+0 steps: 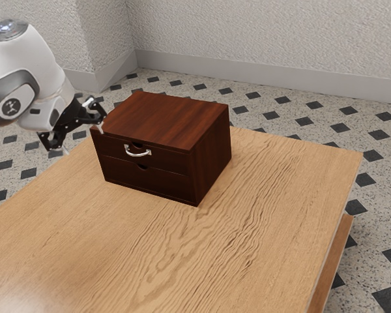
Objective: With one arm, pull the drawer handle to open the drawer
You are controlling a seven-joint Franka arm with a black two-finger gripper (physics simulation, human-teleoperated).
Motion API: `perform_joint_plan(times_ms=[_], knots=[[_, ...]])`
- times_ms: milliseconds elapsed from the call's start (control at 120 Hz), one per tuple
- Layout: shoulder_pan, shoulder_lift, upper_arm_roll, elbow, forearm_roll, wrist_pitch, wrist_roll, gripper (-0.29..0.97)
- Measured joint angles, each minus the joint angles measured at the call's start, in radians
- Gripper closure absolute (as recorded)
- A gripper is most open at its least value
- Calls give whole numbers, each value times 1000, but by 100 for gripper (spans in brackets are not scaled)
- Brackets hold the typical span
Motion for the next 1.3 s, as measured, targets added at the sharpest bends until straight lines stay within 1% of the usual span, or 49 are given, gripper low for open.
perform_joint_plan(times_ms=[117, 333, 508, 600, 758, 1050, 1300], knots=[[0, -28, 0, -8, 2, 73, -3, 0], [0, -54, 0, -85, 3, 253, -8, 0], [2, -107, 8, -94, 3, 363, -11, 0], [2, -125, 38, -94, 2, 399, -12, 2], [4, -178, 60, -102, 2, 466, -14, 2], [9, -266, 89, -96, 1, 584, -16, 2], [14, -360, 91, -54, -4, 631, -17, 1]])
